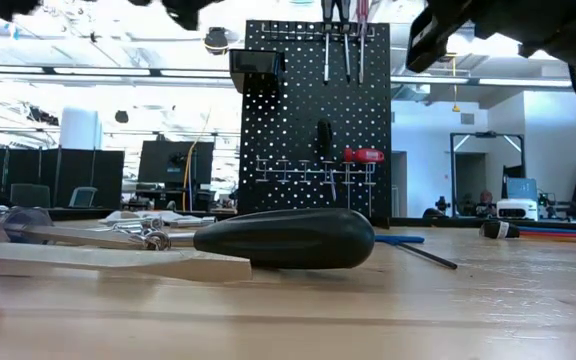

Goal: Hang tools onto peg board
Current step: Hang the blue screwdriver on the pegboard bin

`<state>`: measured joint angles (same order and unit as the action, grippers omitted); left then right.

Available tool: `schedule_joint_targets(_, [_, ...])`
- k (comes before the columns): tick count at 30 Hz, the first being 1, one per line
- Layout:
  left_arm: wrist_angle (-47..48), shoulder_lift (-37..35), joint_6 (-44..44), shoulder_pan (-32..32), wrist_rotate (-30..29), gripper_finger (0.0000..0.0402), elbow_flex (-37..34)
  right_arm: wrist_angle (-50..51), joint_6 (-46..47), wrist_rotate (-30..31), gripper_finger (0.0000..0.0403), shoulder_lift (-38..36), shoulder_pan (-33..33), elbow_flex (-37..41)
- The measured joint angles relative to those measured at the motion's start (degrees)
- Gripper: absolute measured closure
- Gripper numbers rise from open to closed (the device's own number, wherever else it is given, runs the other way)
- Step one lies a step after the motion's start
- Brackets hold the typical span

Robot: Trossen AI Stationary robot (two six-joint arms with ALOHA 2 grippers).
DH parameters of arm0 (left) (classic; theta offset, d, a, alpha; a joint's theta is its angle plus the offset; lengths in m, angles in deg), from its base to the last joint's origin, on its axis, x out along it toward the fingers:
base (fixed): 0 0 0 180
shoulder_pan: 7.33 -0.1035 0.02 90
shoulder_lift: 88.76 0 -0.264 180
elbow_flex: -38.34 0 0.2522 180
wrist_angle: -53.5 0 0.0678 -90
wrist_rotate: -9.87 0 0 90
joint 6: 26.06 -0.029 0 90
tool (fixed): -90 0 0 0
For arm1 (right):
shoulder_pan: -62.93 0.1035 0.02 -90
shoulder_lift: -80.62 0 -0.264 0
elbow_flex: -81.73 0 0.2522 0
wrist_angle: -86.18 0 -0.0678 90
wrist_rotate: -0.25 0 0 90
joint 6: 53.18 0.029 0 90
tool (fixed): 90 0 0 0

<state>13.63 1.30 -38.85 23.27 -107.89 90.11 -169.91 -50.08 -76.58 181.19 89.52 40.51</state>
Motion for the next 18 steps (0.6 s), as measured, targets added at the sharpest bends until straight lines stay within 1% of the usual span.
schedule_joint_targets(4, [-2.26,0.04,-3.36,-3.40,6.44,0.0226,2.31,0.01,-0.59,1.10,0.0396,-0.21,0.21,0.00])
schedule_joint_targets(8, [-2.09,0.04,-6.62,-4.84,10.10,0.0226,4.65,-0.04,-0.93,2.32,0.0396,-0.21,-0.92,-0.15])
schedule_joint_targets(11, [-1.94,0.04,-8.76,-5.56,10.17,0.0226,6.27,-0.04,-1.55,2.71,0.0396,-0.21,-2.62,-0.97])
schedule_joint_targets(16, [-2.01,0.04,-9.41,-7.12,7.06,0.0226,7.97,-0.06,-2.17,2.66,0.0396,-0.21,-5.85,-3.04])
schedule_joint_targets(18, [-2.07,0.04,-8.09,-7.65,4.29,0.0226,8.39,-0.06,-2.59,2.58,0.0396,-0.21,-6.95,-3.80])
